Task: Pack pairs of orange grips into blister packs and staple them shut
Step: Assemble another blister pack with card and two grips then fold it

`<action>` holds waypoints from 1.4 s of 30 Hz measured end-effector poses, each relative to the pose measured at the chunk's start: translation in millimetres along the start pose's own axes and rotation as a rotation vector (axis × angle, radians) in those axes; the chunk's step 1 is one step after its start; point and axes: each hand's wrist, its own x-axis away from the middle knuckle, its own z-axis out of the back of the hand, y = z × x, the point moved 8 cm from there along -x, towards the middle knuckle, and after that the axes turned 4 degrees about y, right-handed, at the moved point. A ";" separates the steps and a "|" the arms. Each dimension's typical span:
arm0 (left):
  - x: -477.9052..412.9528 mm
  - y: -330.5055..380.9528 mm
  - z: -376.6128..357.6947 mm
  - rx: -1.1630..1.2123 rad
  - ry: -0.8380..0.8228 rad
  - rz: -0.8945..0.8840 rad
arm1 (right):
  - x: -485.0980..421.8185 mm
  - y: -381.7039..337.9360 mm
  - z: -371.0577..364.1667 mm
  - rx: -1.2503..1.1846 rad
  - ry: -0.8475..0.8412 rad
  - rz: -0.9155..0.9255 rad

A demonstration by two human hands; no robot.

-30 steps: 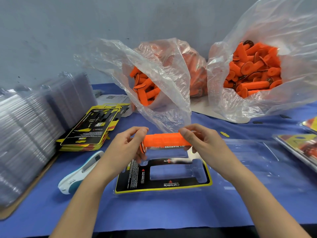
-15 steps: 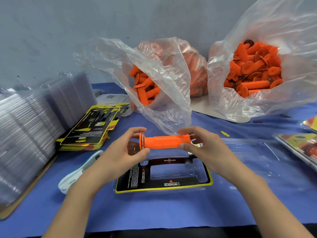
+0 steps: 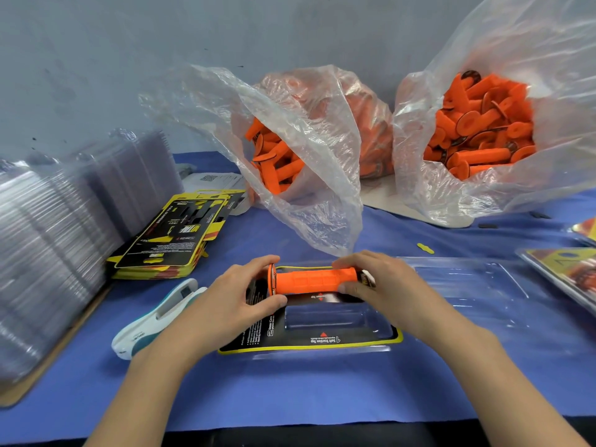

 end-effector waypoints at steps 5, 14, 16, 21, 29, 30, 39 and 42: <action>-1.1 1.9 -0.5 -0.007 0.008 -0.026 | 1.2 0.2 -1.6 0.048 -0.023 0.005; -3.4 5.2 -2.6 -0.030 0.005 -0.072 | 3.1 -2.5 -3.1 0.124 -0.066 0.017; -3.3 3.4 -2.7 -0.016 0.012 -0.057 | 3.1 -2.2 -3.8 0.127 -0.073 0.010; -2.8 4.1 -1.9 -0.017 0.023 -0.062 | 4.6 -3.1 -6.4 0.169 -0.092 0.017; -0.2 20.9 5.6 -0.007 0.083 -0.145 | 4.9 -11.7 7.3 0.111 -0.010 0.010; -0.3 23.9 8.6 -0.009 0.113 -0.158 | 4.1 -12.1 11.3 0.099 0.021 0.002; -2.0 34.1 16.7 -0.003 0.113 -0.155 | -0.3 -0.5 24.2 0.102 0.068 -0.095; -5.0 39.9 25.2 -0.001 0.123 -0.151 | -5.3 3.2 33.8 0.041 0.102 -0.119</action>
